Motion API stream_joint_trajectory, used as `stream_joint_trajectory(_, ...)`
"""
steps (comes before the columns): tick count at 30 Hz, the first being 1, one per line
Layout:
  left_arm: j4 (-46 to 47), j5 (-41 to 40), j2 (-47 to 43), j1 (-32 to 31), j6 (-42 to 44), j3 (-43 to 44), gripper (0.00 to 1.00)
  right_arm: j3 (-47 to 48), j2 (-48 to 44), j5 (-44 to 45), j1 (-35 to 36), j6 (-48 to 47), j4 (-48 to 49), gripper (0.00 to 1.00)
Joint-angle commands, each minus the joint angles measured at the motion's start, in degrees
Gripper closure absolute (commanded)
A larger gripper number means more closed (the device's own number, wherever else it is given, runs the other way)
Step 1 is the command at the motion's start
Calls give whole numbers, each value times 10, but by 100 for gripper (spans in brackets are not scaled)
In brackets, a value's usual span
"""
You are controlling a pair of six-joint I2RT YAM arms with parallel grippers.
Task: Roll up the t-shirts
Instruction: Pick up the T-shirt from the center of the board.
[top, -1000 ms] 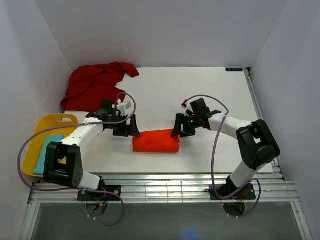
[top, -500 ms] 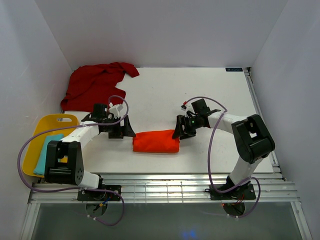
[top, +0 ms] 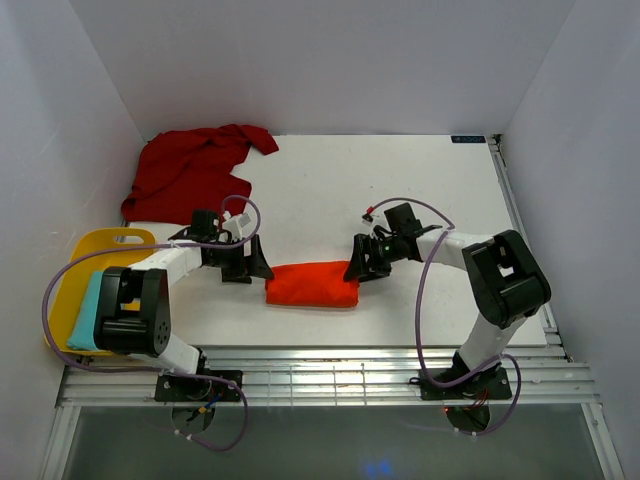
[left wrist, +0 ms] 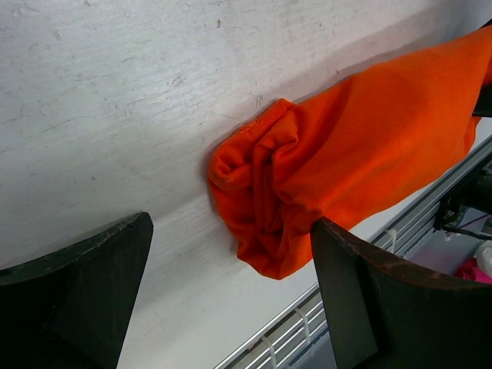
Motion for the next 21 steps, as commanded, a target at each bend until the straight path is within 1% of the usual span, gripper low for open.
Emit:
stream_joint_trajectory(1, 13, 5, -6, -8, -8, -4, 7, -33, -25, 3, 1, 27, 43, 35)
stream_joint_trajectory(4, 24, 23, 2, -17, -16, -11, 7, -56, -27, 6, 1, 59, 87, 36)
stream_joint_trajectory(10, 34, 46, 20, -34, -26, -20, 9, -66, -32, 22, 2, 74, 101, 36)
stream_joint_trajectory(12, 46, 46, 25, -40, -38, -29, 10, -62, -25, 23, 1, 74, 100, 36)
stream_joint_trajectory(14, 53, 21, 36, -40, -50, -34, 11, -55, -20, 24, 2, 77, 101, 36)
stream_joint_trajectory(16, 59, 6, 43, -40, -53, -33, 14, -50, -13, 23, 2, 78, 103, 36)
stream_joint_trajectory(19, 62, 12, 59, -40, -58, -24, 19, -46, -2, 18, 2, 79, 106, 37)
stream_joint_trajectory(20, 64, 15, 68, -40, -61, -22, 24, -47, -1, 16, 3, 80, 107, 37)
stream_joint_trajectory(21, 67, 15, 72, -40, -63, -21, 27, -49, 3, 14, 4, 80, 110, 37)
